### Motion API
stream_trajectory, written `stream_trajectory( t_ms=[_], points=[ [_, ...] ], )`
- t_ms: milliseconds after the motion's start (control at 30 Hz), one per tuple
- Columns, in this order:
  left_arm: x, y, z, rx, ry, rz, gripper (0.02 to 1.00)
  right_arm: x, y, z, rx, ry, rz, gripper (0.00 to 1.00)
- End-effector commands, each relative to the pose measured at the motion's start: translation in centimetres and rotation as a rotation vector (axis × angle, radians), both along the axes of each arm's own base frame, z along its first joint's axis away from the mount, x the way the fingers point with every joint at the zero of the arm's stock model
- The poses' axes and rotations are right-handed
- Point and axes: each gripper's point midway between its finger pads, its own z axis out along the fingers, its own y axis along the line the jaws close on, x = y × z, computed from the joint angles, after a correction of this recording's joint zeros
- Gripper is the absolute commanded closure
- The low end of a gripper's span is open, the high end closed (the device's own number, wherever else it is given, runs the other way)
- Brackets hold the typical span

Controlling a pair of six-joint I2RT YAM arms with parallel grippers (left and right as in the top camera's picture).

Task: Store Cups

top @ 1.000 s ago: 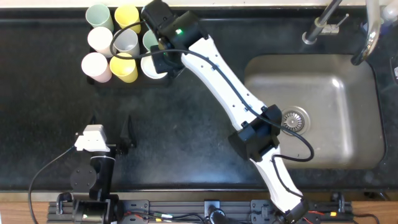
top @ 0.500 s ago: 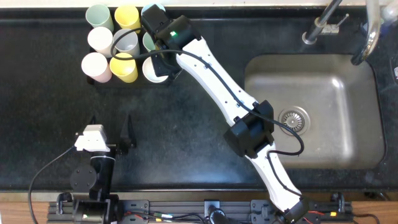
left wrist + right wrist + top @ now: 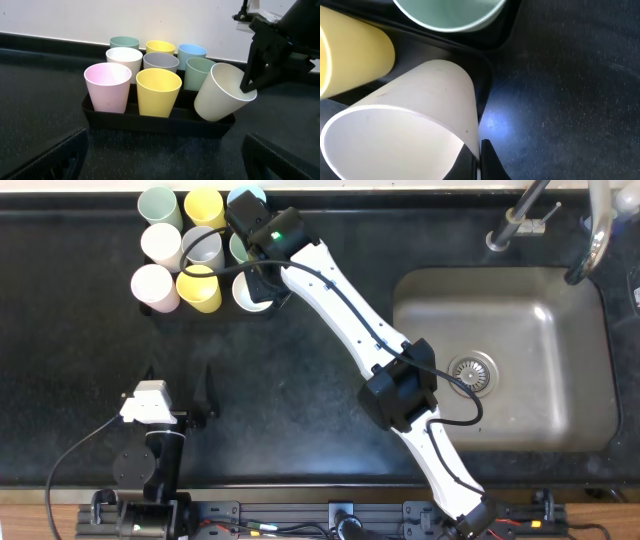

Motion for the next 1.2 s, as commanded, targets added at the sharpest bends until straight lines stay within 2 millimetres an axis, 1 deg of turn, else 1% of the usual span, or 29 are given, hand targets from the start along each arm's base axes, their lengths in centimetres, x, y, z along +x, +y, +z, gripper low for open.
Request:
stream_trajectory(
  t_ms=[33,333,600,667,733,800,833,900,967,1033,1067,1133,1167,1200],
  points=[
    [0.0,0.2,0.1,0.011,-0.005,0.011,0.018,0.1,0.1,-0.5,-0.011,-0.005,-0.007,0.952],
    [0.0,0.2,0.1,0.011,-0.004,0.011,0.018,0.1,0.1,-0.9,-0.013,-0.003,-0.007,0.91],
    [0.0,0.2,0.1,0.011,-0.004,0.011,0.018,0.4,0.3,-0.8,-0.002,-0.015,-0.008,0.781],
    [0.0,0.2,0.1,0.011,-0.004,0.011,0.02,0.7,0.2,-0.7,0.003,-0.019,-0.012,0.715],
    [0.0,0.2,0.1,0.011,-0.005,0.011,0.018,1.1,0.0,0.1,0.015,-0.036,-0.012,0.643],
    [0.0,0.2,0.1,0.011,-0.004,0.011,0.018,1.5,-0.2,1.9,0.038,-0.075,0.003,0.553],
    [0.0,0.2,0.1,0.011,-0.005,0.011,0.018,1.7,-0.5,3.3,0.05,-0.105,0.019,0.498],
    [0.0,0.2,0.1,0.011,-0.005,0.011,0.02,2.1,-1.5,6.9,0.078,-0.173,0.036,0.404],
    [0.0,0.2,0.1,0.011,-0.004,0.011,0.02,2.4,-3.2,10.5,0.097,-0.241,0.053,0.299],
    [0.0,0.2,0.1,0.011,-0.005,0.011,0.018,2.5,-5.7,14.2,0.105,-0.307,0.065,0.189],
    [0.0,0.2,0.1,0.011,-0.004,0.011,0.018,2.5,-7.0,15.6,0.106,-0.332,0.061,0.159],
    [0.0,0.2,0.1,0.011,-0.004,0.011,0.018,2.6,-10.7,18.7,0.105,-0.382,0.023,0.08],
    [0.0,0.2,0.1,0.011,-0.005,0.011,0.018,2.7,-12.8,20.0,0.1,-0.405,-0.002,0.018],
    [0.0,0.2,0.1,0.011,-0.004,0.011,0.018,2.7,-15.0,21.1,0.092,-0.424,-0.027,0.003]
  ],
)
